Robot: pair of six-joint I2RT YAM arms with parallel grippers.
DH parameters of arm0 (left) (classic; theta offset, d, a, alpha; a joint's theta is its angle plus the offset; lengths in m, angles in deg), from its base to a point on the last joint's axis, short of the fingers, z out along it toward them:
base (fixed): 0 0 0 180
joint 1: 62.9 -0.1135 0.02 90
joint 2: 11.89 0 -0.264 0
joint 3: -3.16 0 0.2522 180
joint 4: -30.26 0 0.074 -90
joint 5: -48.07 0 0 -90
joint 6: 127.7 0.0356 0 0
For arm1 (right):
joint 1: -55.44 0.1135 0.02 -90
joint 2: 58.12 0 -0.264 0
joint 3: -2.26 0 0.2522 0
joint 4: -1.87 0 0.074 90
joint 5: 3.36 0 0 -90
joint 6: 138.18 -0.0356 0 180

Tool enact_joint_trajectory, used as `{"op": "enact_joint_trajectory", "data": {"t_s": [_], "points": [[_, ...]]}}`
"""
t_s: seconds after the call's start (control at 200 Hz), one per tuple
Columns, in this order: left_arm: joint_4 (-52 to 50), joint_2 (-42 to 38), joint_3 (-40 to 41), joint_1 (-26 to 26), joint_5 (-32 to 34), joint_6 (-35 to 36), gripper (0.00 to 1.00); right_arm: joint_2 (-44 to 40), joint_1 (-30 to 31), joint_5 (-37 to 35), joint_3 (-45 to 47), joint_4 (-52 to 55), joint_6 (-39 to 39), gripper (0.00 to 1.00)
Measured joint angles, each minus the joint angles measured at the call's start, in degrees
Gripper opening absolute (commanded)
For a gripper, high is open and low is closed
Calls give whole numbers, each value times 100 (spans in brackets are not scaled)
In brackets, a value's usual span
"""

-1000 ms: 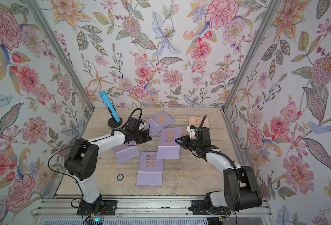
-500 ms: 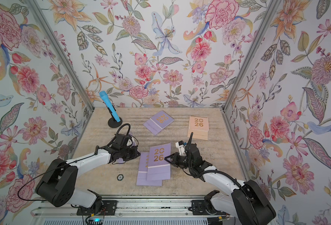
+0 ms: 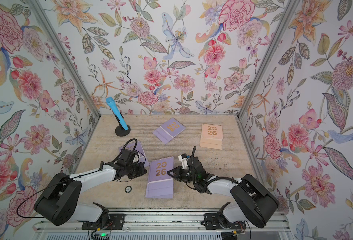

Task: Stack the calendars
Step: Place the calendar at the calendar.

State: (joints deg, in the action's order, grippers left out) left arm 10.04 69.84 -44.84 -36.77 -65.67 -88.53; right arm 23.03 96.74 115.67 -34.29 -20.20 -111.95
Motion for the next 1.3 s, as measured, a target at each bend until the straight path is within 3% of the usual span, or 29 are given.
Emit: {"op": "enact_joint_trajectory", "data": {"t_s": [0.48,0.726,1.296], "points": [[184,79,0,0,-4,-20,0,483,37,4,-2,-651,-186,9],[186,92,0,0,-4,-24,0,544,37,2,-2,-686,-199,23],[186,87,2,0,-4,-109,0,507,-166,0,33,-245,-72,31]]}}
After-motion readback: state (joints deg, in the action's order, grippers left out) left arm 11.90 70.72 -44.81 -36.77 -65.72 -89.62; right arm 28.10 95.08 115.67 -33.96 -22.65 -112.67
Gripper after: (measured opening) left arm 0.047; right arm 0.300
